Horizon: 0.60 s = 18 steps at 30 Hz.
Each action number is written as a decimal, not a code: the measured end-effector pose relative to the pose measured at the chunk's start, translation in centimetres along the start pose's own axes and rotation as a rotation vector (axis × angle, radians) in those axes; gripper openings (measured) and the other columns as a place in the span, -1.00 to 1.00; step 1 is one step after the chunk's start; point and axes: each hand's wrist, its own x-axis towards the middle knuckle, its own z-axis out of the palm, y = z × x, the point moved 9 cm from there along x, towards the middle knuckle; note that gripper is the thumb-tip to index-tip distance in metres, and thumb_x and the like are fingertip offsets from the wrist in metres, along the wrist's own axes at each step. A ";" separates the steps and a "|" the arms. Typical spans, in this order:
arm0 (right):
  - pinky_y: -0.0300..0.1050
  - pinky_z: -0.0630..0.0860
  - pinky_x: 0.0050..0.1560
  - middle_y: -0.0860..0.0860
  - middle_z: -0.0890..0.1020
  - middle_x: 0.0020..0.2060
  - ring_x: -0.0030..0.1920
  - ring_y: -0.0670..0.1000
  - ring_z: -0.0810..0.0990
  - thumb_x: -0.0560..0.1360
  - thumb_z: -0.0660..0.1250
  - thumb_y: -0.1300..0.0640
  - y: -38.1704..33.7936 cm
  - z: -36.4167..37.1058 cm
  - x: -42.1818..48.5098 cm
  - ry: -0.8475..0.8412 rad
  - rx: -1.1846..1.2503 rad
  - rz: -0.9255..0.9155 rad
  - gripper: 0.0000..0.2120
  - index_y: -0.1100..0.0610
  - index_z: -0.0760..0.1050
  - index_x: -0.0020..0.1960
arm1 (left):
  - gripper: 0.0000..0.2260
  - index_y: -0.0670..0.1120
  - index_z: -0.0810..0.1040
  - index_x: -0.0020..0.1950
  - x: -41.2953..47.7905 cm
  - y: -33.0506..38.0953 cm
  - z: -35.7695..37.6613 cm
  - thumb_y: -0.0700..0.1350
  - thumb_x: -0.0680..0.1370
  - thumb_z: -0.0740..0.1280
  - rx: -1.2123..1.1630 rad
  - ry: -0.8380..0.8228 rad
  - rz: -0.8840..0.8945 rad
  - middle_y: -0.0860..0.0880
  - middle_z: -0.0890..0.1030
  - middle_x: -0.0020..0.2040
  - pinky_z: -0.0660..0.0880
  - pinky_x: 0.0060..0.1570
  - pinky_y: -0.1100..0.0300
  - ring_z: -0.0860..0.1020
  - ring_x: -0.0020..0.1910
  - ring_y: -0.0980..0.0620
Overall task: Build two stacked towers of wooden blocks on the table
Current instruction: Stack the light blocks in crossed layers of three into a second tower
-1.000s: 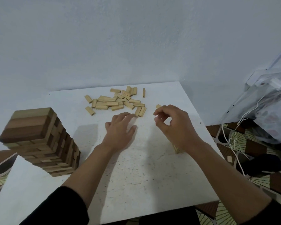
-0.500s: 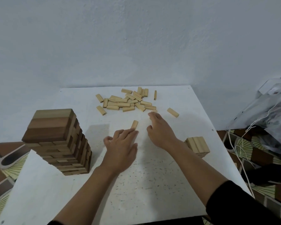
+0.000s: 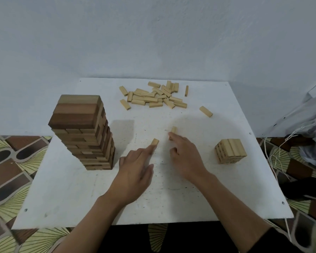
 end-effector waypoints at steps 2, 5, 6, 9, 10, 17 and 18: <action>-0.31 0.19 0.40 -0.01 0.42 0.46 0.44 -0.06 0.38 0.63 0.17 0.23 -0.4 0.6 -1.5 -0.006 0.028 -0.030 -0.51 0.04 0.32 0.55 | -0.54 0.12 0.22 0.55 0.0 0.1 0.0 -0.07 0.66 0.23 -0.007 0.004 0.007 0.21 0.45 0.22 0.27 0.16 0.04 0.40 0.15 0.17; -0.51 0.23 0.25 0.00 0.54 0.35 0.29 -0.08 0.49 0.60 0.21 0.29 -0.9 1.1 -2.9 0.012 0.074 -0.054 -0.53 0.06 0.43 0.48 | -0.53 0.08 0.26 0.56 -0.4 -0.2 -0.1 -0.09 0.66 0.24 -0.004 0.013 0.012 0.20 0.47 0.20 0.31 0.14 0.05 0.40 0.13 0.16; -0.48 0.30 0.23 0.01 0.58 0.30 0.24 -0.07 0.53 0.58 0.21 0.30 -1.2 1.3 -3.2 0.016 0.097 -0.070 -0.54 0.07 0.46 0.45 | -0.53 0.07 0.28 0.56 -0.5 -0.2 -0.1 -0.10 0.65 0.25 -0.010 0.020 0.014 0.20 0.48 0.20 0.31 0.13 0.06 0.41 0.12 0.17; -0.28 0.47 0.15 0.01 0.66 0.15 0.07 -0.08 0.58 0.52 0.17 0.25 -2.2 1.8 -4.2 0.025 0.149 -0.129 -0.53 0.07 0.53 0.39 | -0.56 0.05 0.37 0.51 -1.0 0.0 -0.2 -0.11 0.63 0.28 -0.025 0.047 0.048 0.26 0.49 0.16 0.33 0.08 0.07 0.39 0.09 0.21; -0.33 0.46 0.10 0.00 0.67 0.11 0.03 -0.11 0.58 0.51 0.19 0.26 -2.3 1.7 -4.3 0.037 0.159 -0.137 -0.54 0.07 0.56 0.37 | -0.57 0.05 0.38 0.50 -1.1 0.1 -0.3 -0.10 0.62 0.28 -0.032 0.056 0.058 0.26 0.49 0.16 0.35 0.08 0.06 0.40 0.09 0.20; -0.41 0.46 0.04 -0.10 0.69 0.01 0.01 -0.19 0.61 0.53 0.33 0.32 -2.3 -1.7 0.1 0.184 0.276 -0.064 -0.72 0.10 0.65 0.17 | -0.69 0.11 0.50 0.39 -0.6 -0.5 -0.4 0.04 0.65 0.27 0.009 0.069 0.081 0.12 0.42 0.36 0.39 0.21 -0.08 0.40 0.29 0.05; -0.36 0.45 0.09 -0.08 0.67 0.05 0.05 -0.16 0.59 0.54 0.32 0.29 -2.4 -2.3 1.4 0.211 0.215 -0.069 -0.72 0.12 0.63 0.21 | -0.70 0.13 0.49 0.39 -0.5 -0.5 -0.2 0.06 0.66 0.24 0.027 0.058 0.088 0.13 0.40 0.40 0.35 0.21 -0.07 0.38 0.33 0.03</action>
